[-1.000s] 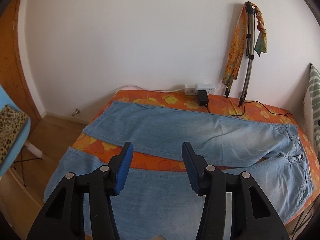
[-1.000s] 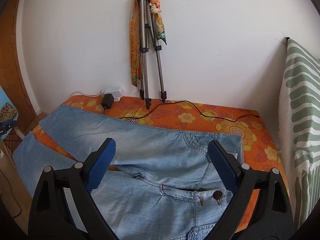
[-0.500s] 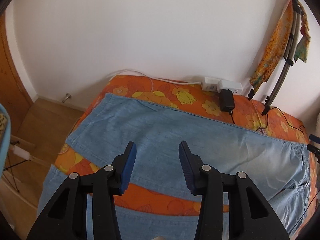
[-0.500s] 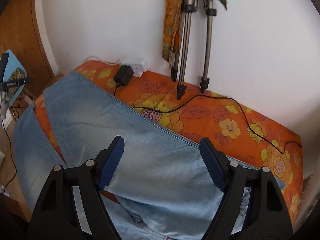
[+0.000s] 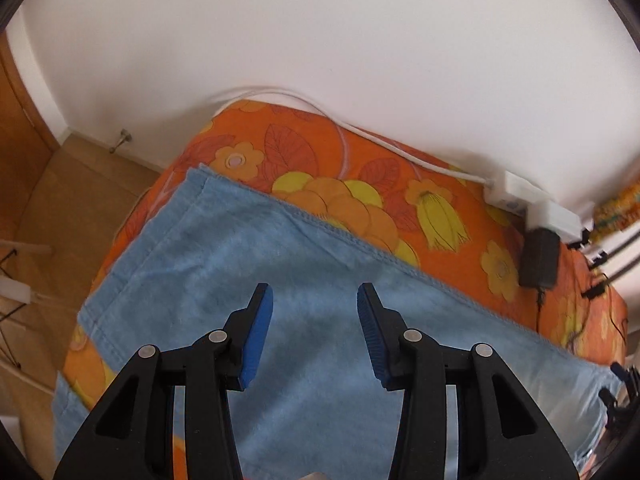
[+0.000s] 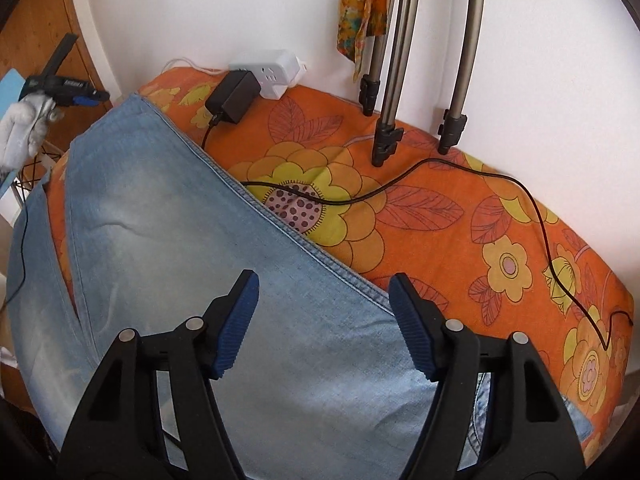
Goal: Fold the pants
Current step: 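Move both open grippers to the jeans leg hems and close on them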
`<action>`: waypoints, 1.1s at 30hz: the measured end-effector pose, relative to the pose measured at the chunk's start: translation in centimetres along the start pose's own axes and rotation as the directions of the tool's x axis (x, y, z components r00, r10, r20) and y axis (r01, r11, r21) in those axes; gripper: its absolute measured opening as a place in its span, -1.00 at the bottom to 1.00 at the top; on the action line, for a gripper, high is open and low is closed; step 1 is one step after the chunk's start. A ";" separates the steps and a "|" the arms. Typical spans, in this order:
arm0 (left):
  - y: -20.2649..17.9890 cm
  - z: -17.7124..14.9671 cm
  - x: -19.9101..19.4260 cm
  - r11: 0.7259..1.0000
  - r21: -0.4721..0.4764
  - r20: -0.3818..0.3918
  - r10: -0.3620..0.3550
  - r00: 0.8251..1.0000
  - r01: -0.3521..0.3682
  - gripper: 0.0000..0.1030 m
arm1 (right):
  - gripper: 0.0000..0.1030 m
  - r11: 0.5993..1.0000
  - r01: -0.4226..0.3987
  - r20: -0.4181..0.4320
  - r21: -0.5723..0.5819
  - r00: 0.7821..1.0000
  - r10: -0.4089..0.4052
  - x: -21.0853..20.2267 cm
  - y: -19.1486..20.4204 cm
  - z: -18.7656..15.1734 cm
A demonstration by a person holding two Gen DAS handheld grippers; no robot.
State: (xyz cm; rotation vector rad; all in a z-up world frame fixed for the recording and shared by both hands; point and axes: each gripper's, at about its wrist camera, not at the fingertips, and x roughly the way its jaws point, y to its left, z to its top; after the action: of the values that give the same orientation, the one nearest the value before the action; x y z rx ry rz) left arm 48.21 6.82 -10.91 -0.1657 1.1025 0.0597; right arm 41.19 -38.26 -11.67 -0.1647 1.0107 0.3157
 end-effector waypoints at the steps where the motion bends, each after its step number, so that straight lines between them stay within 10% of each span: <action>1: 0.0 0.6 0.6 1.000 -0.004 -0.008 0.001 1.000 -0.001 -0.17 | 0.37 1.000 0.002 -0.009 -0.006 1.000 -0.002 0.3 -0.1 -0.1; 29: 1.6 5.9 10.3 0.981 -0.144 -0.086 0.118 0.989 -0.130 -0.17 | 0.37 0.992 -0.036 -0.091 -0.120 0.995 0.026 5.3 0.4 1.1; 33: 1.1 5.4 10.2 0.981 -0.126 -0.025 0.145 0.989 -0.147 -0.48 | 0.37 0.991 -0.034 -0.104 -0.129 0.994 0.020 6.2 0.6 1.1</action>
State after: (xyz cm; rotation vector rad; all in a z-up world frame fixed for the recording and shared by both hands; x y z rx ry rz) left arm 57.44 8.43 -17.72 -0.1994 1.1263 0.2611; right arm 44.97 -36.25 -16.40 -0.2884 1.0952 0.4016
